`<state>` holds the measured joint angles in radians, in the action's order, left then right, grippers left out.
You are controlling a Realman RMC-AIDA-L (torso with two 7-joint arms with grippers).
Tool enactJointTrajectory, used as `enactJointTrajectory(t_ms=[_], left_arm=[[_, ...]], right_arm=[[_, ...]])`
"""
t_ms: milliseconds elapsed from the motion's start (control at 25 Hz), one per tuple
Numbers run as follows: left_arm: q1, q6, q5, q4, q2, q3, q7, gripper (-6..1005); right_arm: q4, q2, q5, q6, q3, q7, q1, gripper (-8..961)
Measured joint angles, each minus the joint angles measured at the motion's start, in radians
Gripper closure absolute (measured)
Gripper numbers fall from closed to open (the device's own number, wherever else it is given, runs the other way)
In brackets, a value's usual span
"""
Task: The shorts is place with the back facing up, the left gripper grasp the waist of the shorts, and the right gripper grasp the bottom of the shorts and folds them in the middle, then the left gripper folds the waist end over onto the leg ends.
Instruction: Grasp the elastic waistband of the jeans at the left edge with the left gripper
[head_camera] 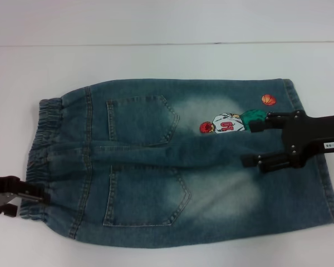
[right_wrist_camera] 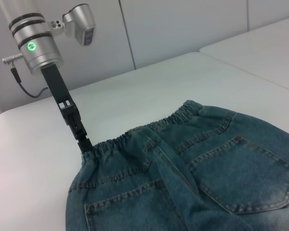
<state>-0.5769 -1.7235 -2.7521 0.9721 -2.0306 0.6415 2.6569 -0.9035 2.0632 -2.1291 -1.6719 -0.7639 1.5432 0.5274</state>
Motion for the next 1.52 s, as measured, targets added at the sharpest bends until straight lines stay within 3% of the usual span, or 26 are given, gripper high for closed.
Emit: enactJointTrajectory(t_ms=[1520], left_arm=[[-0.03, -0.029, 0.013, -0.003, -0.003, -0.003, -0.042, 237]], right_arm=[[0.003, 0.0, 0.0, 0.025, 0.001, 0.0, 0.003, 2]])
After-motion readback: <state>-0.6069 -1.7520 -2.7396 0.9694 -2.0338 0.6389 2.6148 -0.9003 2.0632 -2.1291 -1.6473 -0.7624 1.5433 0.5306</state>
